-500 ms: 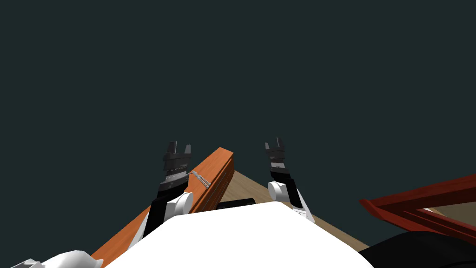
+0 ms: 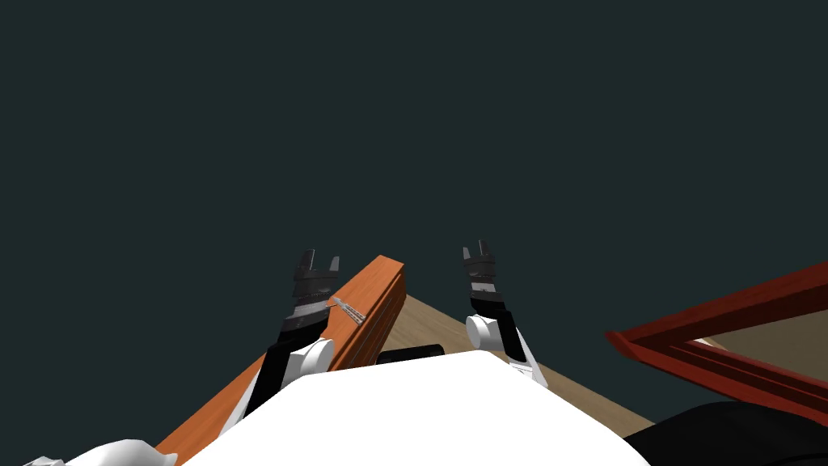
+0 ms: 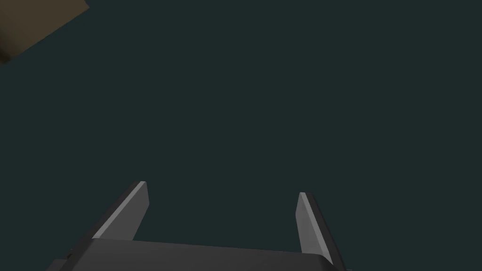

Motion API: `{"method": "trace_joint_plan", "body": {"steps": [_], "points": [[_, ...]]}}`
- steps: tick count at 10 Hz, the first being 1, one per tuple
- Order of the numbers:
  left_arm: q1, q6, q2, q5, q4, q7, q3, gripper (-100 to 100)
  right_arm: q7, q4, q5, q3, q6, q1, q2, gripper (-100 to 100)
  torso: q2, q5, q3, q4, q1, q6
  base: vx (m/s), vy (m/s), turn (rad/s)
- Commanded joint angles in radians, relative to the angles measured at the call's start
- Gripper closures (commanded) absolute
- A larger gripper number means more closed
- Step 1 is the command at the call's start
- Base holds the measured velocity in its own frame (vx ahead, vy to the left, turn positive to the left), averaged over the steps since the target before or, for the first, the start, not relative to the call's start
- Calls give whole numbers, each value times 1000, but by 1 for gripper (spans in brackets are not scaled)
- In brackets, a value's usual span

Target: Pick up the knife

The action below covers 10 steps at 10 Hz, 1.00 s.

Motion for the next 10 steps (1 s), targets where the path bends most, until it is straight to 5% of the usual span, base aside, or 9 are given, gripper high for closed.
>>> {"method": "trace_joint_plan", "body": {"steps": [1, 10], "points": [[0, 18, 38, 46, 26, -7, -15, -100, 0, 0, 0, 0, 0, 0, 0, 0, 0, 0, 0, 0, 0, 0, -59, 4, -99], [-12, 132, 256, 306, 226, -58, -85, -100, 0, 0, 0, 0, 0, 0, 0, 0, -3, 0, -2, -1, 0, 0, -23, 0, -106]]}}
